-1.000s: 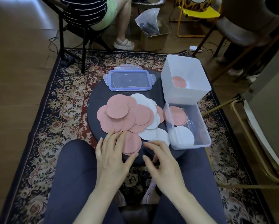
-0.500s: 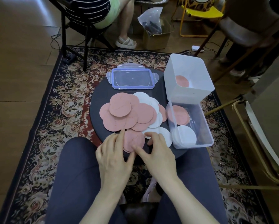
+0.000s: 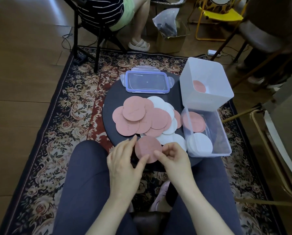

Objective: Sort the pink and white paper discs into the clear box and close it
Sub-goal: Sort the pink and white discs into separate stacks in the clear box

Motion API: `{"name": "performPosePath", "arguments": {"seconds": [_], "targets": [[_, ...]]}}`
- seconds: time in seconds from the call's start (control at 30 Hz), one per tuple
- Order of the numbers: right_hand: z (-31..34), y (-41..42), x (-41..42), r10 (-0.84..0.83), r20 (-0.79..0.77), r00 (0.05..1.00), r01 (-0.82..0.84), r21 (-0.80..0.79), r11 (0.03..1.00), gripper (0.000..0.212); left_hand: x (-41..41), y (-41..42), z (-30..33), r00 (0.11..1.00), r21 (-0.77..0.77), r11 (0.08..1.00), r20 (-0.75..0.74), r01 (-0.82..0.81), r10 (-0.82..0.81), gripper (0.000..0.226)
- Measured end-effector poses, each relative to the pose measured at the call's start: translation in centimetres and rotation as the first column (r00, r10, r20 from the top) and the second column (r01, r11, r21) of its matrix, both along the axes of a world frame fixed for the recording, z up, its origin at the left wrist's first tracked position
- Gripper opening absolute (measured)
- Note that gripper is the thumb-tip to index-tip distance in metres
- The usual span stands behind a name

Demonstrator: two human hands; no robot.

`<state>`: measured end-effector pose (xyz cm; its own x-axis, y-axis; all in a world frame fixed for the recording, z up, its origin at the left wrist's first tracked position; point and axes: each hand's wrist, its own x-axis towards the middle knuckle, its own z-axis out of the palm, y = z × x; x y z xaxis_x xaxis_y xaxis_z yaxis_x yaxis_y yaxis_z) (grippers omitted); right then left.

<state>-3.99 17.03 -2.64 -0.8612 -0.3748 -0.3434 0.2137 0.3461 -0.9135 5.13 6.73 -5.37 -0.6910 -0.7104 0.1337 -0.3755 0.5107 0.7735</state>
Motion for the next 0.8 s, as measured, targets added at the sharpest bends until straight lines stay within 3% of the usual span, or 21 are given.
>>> {"name": "performPosePath", "arguments": {"seconds": [0.13, 0.23, 0.3, 0.4, 0.5, 0.7, 0.8], "targets": [[0.0, -0.1, 0.4, 0.104, -0.049, 0.993, -0.102, 0.034, 0.994, 0.010, 0.1, -0.6, 1.3, 0.983, 0.361, 0.931, -0.138, -0.062, 0.119, 0.022], [-0.1, -0.7, 0.3, 0.105, -0.174, 0.979, -0.079, 0.152, 0.985, 0.009, 0.1, -1.2, 1.9, 0.936, 0.617, 0.776, -0.178, -0.135, 0.304, 0.012], [0.1, -1.1, 0.4, 0.170, -0.265, 0.949, -0.083, 0.310, 0.947, 0.025, 0.1, -1.6, 2.0, 0.885, 0.714, 0.666, -0.145, -0.215, 0.442, 0.006], [0.4, -1.7, 0.7, 0.299, -0.312, 0.902, -0.107, 0.510, 0.854, 0.051, 0.2, -2.2, 1.8, 0.814, 0.794, 0.540, -0.103, -0.279, 0.571, 0.005], [0.2, -1.9, 0.9, 0.368, -0.319, 0.873, -0.120, 0.593, 0.796, 0.055, 0.4, -2.4, 2.0, 0.780, 0.836, 0.472, -0.090, -0.279, 0.619, 0.010], [0.3, -1.8, 1.0, 0.333, -0.327, 0.884, -0.107, 0.553, 0.827, 0.055, 0.4, -2.1, 2.4, 0.800, 0.849, 0.479, -0.123, -0.221, 0.587, 0.004], [0.5, -1.6, 0.7, 0.333, -0.270, 0.903, -0.132, 0.564, 0.815, 0.060, 0.3, -1.9, 2.3, 0.819, 0.841, 0.503, -0.140, -0.198, 0.556, 0.020]]}}
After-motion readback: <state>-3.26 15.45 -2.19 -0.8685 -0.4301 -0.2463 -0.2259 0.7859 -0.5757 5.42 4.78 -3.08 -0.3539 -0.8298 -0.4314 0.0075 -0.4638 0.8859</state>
